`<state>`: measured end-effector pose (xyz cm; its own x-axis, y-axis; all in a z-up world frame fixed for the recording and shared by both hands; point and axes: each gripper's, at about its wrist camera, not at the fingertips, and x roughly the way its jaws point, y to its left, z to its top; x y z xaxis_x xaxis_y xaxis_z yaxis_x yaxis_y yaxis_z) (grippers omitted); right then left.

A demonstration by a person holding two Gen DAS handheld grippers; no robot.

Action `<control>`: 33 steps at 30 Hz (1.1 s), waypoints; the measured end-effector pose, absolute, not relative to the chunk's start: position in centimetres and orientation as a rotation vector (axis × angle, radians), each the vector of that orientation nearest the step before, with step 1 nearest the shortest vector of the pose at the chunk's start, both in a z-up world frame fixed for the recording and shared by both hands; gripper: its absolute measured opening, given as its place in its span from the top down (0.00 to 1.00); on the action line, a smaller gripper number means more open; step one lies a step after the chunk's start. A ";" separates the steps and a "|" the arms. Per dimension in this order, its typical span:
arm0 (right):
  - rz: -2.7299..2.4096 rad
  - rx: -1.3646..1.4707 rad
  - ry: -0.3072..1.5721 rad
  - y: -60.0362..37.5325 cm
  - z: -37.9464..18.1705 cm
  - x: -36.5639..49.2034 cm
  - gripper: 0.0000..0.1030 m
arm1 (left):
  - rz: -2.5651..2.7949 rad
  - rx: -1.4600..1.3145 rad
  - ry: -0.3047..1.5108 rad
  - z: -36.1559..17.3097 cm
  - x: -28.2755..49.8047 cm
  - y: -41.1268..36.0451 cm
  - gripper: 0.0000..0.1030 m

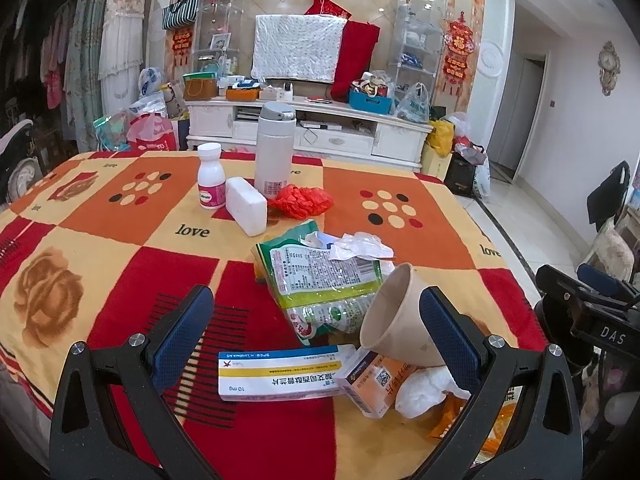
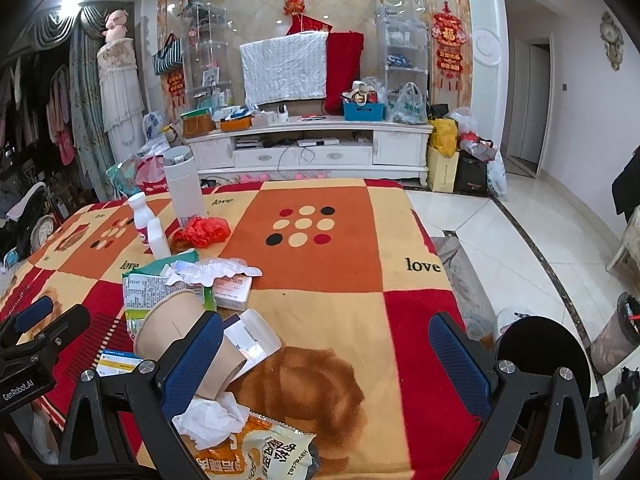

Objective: Collect trash
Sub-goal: 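Lower both tools toward the tan paper cup and green snack bag, then grasp the tan paper cup with the right tool while the left grasps the green snack bag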

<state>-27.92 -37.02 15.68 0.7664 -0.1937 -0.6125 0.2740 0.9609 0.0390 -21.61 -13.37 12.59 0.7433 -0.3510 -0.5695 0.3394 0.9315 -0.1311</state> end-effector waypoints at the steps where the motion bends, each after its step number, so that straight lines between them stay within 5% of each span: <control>1: -0.255 0.129 0.651 -37.0 15.6 -27.9 0.01 | -0.379 -0.020 0.629 12.5 -21.7 -13.4 0.01; 33: -0.218 0.138 0.739 -37.7 13.5 -27.3 0.01 | -0.433 0.068 0.711 10.6 -20.6 -16.2 0.01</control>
<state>-27.28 -37.72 13.52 0.7180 -0.1480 -0.6801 0.2451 0.9683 0.0480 -20.59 -16.25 10.64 0.6734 -0.3615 -0.6448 0.4069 0.9095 -0.0849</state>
